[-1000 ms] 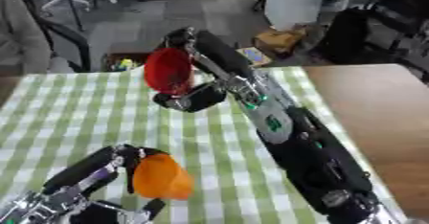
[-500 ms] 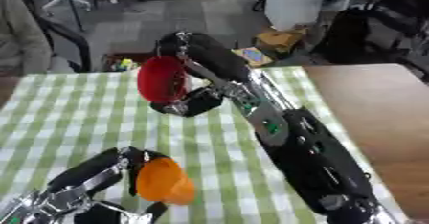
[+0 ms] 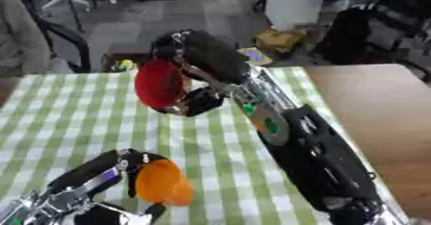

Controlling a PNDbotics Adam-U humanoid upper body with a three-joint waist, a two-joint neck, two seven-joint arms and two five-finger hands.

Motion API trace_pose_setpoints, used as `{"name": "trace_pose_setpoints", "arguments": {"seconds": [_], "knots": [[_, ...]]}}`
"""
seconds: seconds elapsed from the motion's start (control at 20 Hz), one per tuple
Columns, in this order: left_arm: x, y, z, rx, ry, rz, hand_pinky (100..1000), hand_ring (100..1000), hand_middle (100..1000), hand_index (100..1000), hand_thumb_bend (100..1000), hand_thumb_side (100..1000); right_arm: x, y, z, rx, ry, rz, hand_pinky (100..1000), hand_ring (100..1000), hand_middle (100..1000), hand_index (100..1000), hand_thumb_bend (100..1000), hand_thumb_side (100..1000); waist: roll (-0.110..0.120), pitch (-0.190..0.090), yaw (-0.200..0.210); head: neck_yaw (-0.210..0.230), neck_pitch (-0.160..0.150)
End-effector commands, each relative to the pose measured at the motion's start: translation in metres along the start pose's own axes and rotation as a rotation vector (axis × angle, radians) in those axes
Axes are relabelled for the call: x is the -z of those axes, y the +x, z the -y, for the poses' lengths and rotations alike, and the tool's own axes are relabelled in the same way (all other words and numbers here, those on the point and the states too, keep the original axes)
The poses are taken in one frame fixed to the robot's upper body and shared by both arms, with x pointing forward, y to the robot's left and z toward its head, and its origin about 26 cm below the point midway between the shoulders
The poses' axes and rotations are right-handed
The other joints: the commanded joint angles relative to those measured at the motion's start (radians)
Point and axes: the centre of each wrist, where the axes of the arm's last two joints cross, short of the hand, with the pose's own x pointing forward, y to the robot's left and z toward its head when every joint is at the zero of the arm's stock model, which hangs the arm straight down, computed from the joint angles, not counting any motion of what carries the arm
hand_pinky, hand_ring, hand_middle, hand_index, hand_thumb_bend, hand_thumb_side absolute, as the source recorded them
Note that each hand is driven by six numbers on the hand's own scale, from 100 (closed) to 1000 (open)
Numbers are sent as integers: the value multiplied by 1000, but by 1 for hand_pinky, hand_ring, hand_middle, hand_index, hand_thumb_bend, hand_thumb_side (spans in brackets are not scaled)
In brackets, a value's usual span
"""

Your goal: Pour the contents of one cup into another cup.

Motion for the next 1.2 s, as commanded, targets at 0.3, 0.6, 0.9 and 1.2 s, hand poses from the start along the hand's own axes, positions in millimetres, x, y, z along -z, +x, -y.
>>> {"name": "trace_pose_setpoints", "arguments": {"seconds": [0.3, 0.6, 0.9, 1.2], "knots": [[-3, -1, -9, 1, 20, -12, 468, 366, 397, 840, 100, 278, 11, 3, 19, -170, 7, 96, 434, 318, 464, 707, 100, 100, 3, -21, 0, 1, -9], [-3, -2, -9, -11, 17, -18, 469, 366, 397, 841, 100, 277, 13, 5, 17, -233, 12, 125, 441, 342, 467, 712, 100, 100, 4, -22, -1, 1, -9], [-3, -3, -8, -28, 7, -25, 469, 366, 397, 843, 100, 276, 16, 7, 19, -311, 18, 160, 452, 377, 464, 719, 100, 100, 3, -23, -3, 1, -9], [-3, -6, -7, -48, 0, -37, 470, 366, 398, 845, 100, 275, 18, 8, 19, -386, 18, 193, 461, 404, 491, 725, 100, 100, 2, -24, -5, 2, -8]]}}
